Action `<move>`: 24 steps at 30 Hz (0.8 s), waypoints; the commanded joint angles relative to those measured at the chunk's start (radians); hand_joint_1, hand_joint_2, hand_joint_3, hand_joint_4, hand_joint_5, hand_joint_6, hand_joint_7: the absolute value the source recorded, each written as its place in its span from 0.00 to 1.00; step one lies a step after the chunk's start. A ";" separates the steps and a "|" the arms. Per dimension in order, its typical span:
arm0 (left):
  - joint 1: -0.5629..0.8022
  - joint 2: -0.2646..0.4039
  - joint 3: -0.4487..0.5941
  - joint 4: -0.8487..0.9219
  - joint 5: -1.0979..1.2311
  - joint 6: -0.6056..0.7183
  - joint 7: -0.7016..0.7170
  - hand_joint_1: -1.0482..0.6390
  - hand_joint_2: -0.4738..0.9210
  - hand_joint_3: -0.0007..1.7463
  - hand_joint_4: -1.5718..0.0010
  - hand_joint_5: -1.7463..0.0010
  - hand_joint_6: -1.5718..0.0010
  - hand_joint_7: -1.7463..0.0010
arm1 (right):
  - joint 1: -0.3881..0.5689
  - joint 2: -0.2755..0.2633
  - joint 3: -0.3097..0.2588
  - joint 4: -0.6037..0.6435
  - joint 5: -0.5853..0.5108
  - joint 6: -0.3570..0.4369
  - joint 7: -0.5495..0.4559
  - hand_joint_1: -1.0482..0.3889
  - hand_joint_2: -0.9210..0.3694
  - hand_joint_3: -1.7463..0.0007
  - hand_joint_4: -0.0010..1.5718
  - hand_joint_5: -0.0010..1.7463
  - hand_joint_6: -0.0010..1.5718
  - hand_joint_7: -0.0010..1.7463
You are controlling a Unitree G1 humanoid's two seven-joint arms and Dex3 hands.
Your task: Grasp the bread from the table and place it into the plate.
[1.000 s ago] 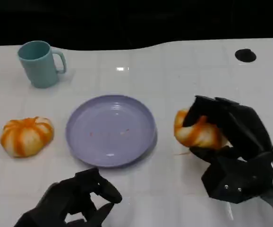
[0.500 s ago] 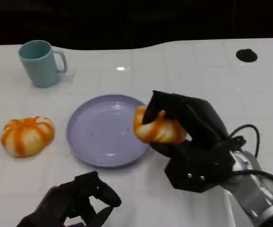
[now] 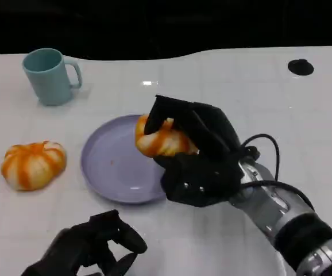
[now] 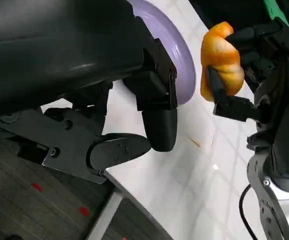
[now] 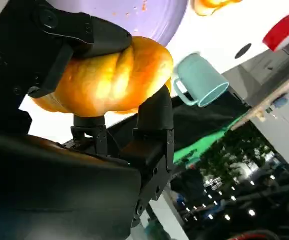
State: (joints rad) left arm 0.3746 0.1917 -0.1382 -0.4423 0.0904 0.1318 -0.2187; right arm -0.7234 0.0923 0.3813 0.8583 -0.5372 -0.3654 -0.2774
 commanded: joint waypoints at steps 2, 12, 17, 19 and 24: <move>0.007 0.002 0.002 0.002 -0.012 -0.004 -0.002 0.51 0.91 0.38 0.60 0.00 0.59 0.29 | -0.069 0.014 -0.025 0.052 0.077 0.070 0.166 0.56 0.26 0.57 0.34 0.64 0.41 0.40; 0.004 -0.002 -0.002 0.007 -0.007 -0.007 0.001 0.51 0.91 0.38 0.60 0.00 0.59 0.29 | -0.063 -0.040 0.042 -0.064 0.055 0.200 0.435 0.24 0.00 0.80 0.00 0.01 0.10 0.00; 0.002 -0.001 -0.002 0.015 -0.001 -0.020 0.002 0.50 0.90 0.39 0.59 0.00 0.59 0.29 | -0.029 -0.065 0.049 -0.151 0.063 0.242 0.501 0.19 0.00 0.77 0.00 0.00 0.07 0.00; 0.002 -0.002 -0.001 0.016 -0.002 -0.020 0.002 0.50 0.90 0.39 0.59 0.00 0.59 0.29 | -0.013 -0.080 0.052 -0.201 0.062 0.267 0.532 0.18 0.00 0.76 0.00 0.00 0.07 0.00; 0.000 -0.004 -0.002 0.011 -0.003 -0.010 0.001 0.49 0.90 0.38 0.60 0.00 0.59 0.29 | 0.054 -0.132 0.053 -0.379 0.058 0.336 0.605 0.19 0.00 0.75 0.02 0.01 0.07 0.00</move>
State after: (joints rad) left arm 0.3721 0.1826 -0.1404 -0.4331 0.0905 0.1222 -0.2186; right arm -0.7025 -0.0021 0.4362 0.5646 -0.4838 -0.0597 0.2966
